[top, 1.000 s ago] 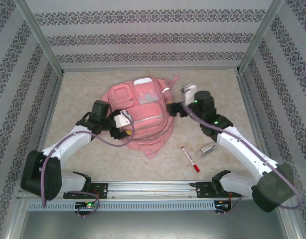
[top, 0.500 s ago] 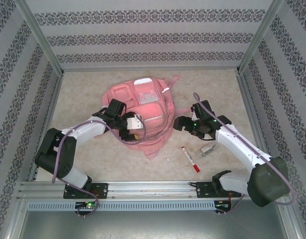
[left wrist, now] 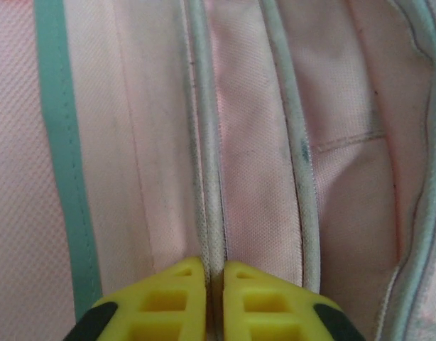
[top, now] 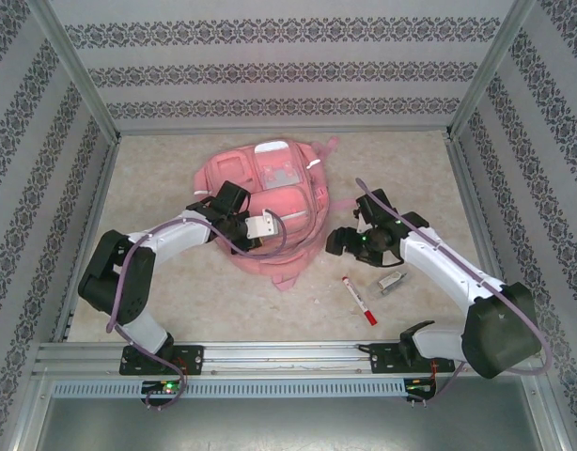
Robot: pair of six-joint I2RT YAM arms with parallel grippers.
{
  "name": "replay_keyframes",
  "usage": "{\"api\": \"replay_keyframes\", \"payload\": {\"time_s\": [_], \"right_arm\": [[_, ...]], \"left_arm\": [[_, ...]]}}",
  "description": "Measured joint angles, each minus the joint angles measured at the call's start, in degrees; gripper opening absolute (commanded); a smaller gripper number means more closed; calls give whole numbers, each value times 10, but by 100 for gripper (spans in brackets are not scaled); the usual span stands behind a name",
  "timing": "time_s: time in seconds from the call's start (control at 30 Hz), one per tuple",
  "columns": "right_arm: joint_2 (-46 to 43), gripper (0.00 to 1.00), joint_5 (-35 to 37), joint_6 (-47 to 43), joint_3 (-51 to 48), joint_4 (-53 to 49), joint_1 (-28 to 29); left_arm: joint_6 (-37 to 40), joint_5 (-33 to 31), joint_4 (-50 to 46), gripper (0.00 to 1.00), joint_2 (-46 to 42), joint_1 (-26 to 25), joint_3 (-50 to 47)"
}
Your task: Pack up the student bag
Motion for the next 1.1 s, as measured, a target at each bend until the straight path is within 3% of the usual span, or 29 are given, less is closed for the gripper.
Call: {"api": "replay_keyframes", "payload": {"time_s": [0.3,0.47,0.7,0.93,1.1], "right_arm": [[-40,79,41,27,-65,-52,50],[-19,74,68,46,-96,-57,92],[55,42,90,62,-97,-25,117],[72,13,110,85,-99,1,129],[48,7,105,123,-99,20,130]], "left_arm": [[-92,12,-49,0,-28,9,48],[-154,43,-64,0,-47,31,79],[-261,109,-39,0,-49,75,80],[-311,140,-23,0,-49,78,80],[-329,147,-18,0,-49,78,80]]}}
